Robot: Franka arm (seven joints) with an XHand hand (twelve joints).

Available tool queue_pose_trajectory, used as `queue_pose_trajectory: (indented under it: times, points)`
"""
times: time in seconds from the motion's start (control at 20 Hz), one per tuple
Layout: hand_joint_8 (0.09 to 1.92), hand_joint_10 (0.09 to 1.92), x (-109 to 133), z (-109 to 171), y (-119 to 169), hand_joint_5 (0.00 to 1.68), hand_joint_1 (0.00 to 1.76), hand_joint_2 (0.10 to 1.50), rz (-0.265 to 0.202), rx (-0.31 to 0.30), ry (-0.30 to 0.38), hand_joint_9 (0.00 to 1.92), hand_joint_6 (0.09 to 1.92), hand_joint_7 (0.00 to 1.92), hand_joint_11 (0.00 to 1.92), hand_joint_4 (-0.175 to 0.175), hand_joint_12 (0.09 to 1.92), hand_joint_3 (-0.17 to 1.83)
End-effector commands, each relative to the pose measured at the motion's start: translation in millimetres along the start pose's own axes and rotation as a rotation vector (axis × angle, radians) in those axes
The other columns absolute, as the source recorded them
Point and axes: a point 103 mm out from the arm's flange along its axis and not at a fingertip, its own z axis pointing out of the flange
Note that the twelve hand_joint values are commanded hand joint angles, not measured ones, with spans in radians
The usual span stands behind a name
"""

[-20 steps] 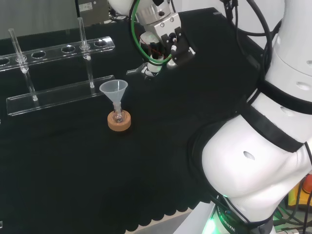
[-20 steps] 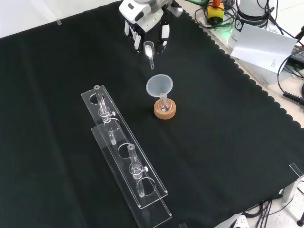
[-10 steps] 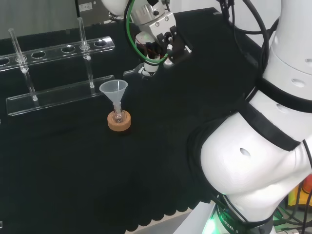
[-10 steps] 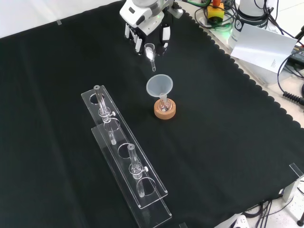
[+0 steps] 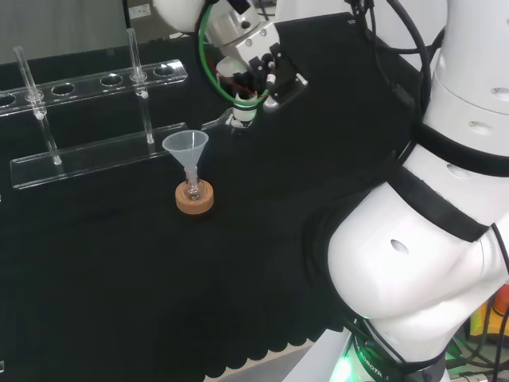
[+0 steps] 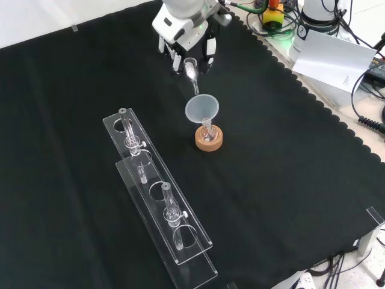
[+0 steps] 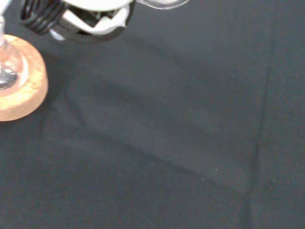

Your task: Pour all the NaCl from the weighing funnel into the round-bottom flask.

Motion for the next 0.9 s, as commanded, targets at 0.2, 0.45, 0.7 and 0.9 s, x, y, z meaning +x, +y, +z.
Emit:
queue_pose_trajectory:
  times: [0.2,0.45,0.7,0.9]
  points:
    - [0.32,0.09,4.8,-8.0,3.7,1.27,1.12,0.70,-0.013,0.009,-0.031,1.48,0.65,1.37,1.03,0.175,0.91,0.58]
    - [0.31,0.09,10.8,-12.6,6.6,1.27,1.12,0.70,-0.026,0.010,-0.057,1.48,0.65,1.37,1.03,0.175,0.91,0.58]
    - [0.31,0.09,13.3,-14.2,9.1,1.27,1.12,0.70,-0.029,0.023,-0.081,1.48,0.65,1.37,1.03,0.175,0.91,0.58]
    - [0.31,0.09,15.8,-16.5,9.7,1.27,1.12,0.70,-0.031,0.029,-0.112,1.48,0.65,1.37,1.03,0.175,0.91,0.58]
